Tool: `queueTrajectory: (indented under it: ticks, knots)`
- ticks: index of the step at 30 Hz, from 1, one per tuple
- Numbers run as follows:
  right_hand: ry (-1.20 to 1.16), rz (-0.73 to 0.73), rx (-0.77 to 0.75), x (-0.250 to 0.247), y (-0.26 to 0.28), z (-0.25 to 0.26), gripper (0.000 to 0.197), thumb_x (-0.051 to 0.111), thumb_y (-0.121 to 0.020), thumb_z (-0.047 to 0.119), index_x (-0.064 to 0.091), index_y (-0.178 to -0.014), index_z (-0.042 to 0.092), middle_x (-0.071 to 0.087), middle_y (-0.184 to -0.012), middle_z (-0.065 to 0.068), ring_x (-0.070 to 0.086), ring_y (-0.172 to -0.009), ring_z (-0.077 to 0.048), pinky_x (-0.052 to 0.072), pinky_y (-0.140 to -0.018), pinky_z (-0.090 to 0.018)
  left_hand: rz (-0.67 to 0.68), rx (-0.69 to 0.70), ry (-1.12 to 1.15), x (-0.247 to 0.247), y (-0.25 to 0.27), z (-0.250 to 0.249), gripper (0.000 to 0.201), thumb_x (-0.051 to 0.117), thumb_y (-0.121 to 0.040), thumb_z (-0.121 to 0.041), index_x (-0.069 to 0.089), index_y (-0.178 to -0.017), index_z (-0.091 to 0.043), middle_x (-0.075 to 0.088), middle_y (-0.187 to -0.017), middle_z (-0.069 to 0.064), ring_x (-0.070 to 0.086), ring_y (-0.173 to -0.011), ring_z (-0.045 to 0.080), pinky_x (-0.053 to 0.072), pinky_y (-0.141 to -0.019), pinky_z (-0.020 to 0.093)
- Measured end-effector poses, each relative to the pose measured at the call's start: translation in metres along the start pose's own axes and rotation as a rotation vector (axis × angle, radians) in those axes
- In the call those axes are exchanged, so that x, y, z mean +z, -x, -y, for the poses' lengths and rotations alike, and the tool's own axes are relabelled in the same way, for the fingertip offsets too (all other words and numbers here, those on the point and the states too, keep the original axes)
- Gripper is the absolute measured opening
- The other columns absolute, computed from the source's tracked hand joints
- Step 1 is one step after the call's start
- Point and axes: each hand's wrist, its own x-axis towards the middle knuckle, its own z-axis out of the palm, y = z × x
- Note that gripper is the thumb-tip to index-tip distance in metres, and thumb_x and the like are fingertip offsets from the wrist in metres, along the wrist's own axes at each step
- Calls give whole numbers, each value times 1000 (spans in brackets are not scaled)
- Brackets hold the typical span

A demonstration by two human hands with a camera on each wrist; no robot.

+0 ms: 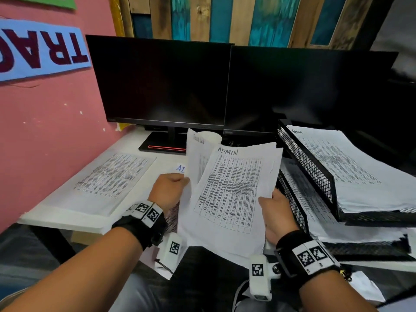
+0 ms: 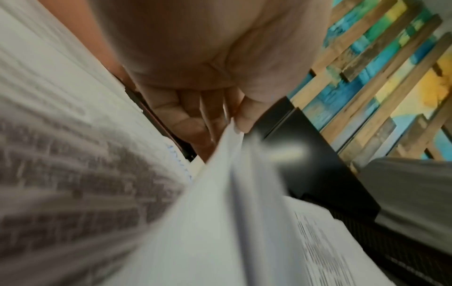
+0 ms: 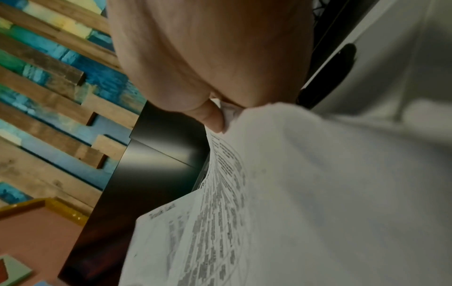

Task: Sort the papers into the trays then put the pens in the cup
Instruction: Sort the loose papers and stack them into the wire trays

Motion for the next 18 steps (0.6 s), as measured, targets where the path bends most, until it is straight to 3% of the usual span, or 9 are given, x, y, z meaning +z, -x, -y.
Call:
queueTrajectory:
  ticks: [1, 3, 7, 11, 14, 16, 18]
  knots:
    - [-21, 0, 6, -4, -1, 3, 45, 44, -99, -6, 69, -125, 20, 79, -111, -7, 74, -103, -36, 58, -93, -62, -39, 11, 11, -8, 1, -3, 39, 67, -97, -18, 57, -63, -2, 45, -56, -1, 39, -57, 18, 31, -59, 29]
    - [-48, 7, 0, -12, -1, 9, 45, 42, -100, -8, 70, -123, 19, 79, -111, -8, 74, -103, -35, 59, -91, -59, -132, 80, -38, -25, 3, -15, 31, 65, -98, -17, 65, -70, -5, 54, -56, -7, 47, -60, 20, 37, -62, 31]
    - [-67, 10, -16, -20, -6, 11, 50, 41, -99, -10, 70, -124, 22, 81, -105, -5, 76, -99, -33, 62, -85, -57, -285, 280, -245, -63, 8, -47, 22, 54, -105, -25, 68, -93, -13, 69, -76, 5, 53, -61, 19, 41, -61, 32]
    - [-82, 16, -23, -14, -6, 10, 53, 41, -96, -12, 71, -125, 21, 80, -110, -9, 76, -102, -36, 62, -86, -58, -392, 457, -144, -95, -4, -60, 21, 47, -105, -31, 63, -96, -20, 69, -86, 12, 54, -68, 21, 48, -69, 41]
    - [-104, 55, -51, -9, -2, 14, 54, 41, -96, -14, 70, -127, 19, 80, -111, -10, 75, -105, -38, 61, -88, -57, -357, 409, 17, -100, -10, -56, 18, 47, -105, -27, 63, -97, -24, 63, -87, 4, 53, -76, 19, 44, -74, 39]
    - [-121, 97, -75, -5, 2, 19, 54, 41, -98, -14, 69, -129, 20, 80, -114, -8, 74, -108, -36, 59, -93, -57, -256, 327, 105, -94, -9, -47, 19, 49, -104, -26, 67, -100, -27, 72, -103, 1, 63, -90, 19, 48, -83, 40]
    - [-159, 132, -90, -2, 8, 27, 54, 39, -99, -14, 68, -129, 20, 80, -114, -7, 74, -109, -34, 59, -94, -54, -174, 217, 97, -81, -6, -35, 21, 50, -104, -26, 70, -104, -28, 77, -107, -2, 70, -89, 18, 53, -79, 36]
